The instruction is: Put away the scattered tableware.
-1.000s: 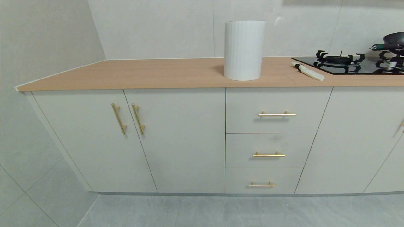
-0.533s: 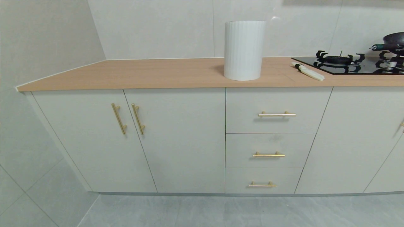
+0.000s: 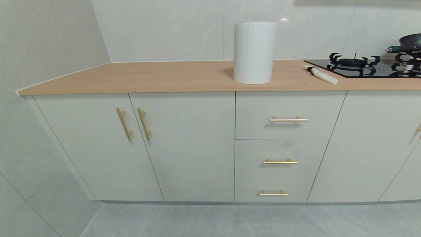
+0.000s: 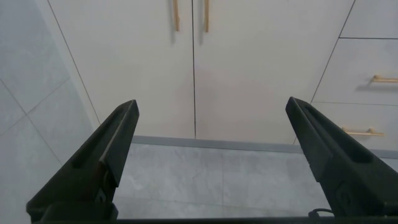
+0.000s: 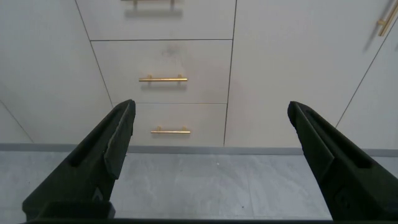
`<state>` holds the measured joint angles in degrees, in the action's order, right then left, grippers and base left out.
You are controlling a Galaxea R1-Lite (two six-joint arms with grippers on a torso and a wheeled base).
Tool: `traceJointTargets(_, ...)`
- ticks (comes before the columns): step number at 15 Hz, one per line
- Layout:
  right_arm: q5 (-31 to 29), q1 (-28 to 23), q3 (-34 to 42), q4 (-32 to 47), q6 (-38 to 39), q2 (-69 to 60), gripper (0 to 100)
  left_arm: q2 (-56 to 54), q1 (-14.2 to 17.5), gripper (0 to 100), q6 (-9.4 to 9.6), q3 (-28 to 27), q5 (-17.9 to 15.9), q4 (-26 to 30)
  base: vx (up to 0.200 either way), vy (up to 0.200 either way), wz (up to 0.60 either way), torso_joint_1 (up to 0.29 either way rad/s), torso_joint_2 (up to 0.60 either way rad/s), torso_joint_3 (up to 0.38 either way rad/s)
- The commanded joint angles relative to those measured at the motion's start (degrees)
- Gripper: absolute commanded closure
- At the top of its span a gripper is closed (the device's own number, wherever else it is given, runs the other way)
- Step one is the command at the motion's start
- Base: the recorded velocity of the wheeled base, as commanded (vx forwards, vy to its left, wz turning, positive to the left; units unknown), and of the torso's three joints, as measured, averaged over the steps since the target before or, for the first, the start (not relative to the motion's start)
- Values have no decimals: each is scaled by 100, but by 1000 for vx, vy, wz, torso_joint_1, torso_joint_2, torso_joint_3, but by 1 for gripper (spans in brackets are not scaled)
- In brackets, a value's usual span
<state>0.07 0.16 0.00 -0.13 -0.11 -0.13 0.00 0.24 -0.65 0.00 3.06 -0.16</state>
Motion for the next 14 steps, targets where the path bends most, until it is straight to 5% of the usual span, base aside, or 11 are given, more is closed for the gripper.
traceJointTargets(1,1,2,0,5,-7,13,0,0,2,0,-6,0,2,-2,200,0,0,2,12,2)
traceJointTargets(14,1,2,0,5,-7,13,0,9,2,0,-6,0,2,-2,200,0,0,3,1,2)
